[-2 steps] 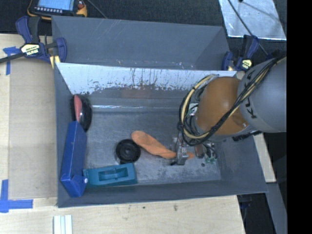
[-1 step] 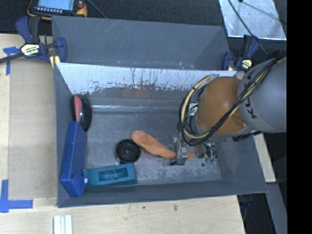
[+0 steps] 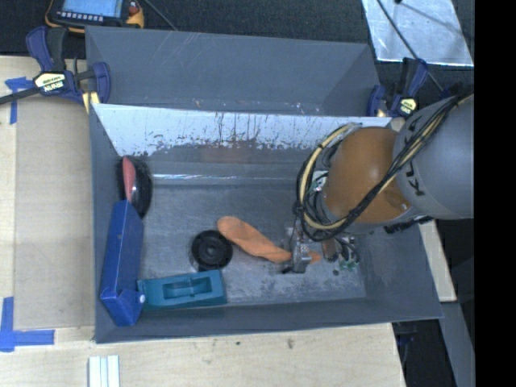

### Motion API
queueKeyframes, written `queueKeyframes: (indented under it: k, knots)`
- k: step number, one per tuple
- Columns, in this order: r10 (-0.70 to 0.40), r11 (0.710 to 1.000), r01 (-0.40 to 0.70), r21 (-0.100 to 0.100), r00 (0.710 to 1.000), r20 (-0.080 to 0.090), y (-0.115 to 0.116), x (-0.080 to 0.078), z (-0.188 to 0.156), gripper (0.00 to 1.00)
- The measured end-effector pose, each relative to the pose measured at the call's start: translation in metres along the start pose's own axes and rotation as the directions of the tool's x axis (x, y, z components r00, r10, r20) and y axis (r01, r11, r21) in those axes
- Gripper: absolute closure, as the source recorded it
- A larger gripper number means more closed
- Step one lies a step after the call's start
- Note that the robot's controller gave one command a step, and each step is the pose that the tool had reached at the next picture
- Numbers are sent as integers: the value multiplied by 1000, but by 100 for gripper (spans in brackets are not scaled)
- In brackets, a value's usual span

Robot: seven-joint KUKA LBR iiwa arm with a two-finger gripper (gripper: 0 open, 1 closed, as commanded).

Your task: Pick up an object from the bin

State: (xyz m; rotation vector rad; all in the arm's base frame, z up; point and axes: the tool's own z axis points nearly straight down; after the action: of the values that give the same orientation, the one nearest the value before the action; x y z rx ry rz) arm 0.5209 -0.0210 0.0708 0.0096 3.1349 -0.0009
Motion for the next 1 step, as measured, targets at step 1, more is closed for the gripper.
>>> queueKeyframes:
  k: [1]
  knots:
    - [0, 1000, 0, 0, 1000, 0, 0, 0, 0, 100]
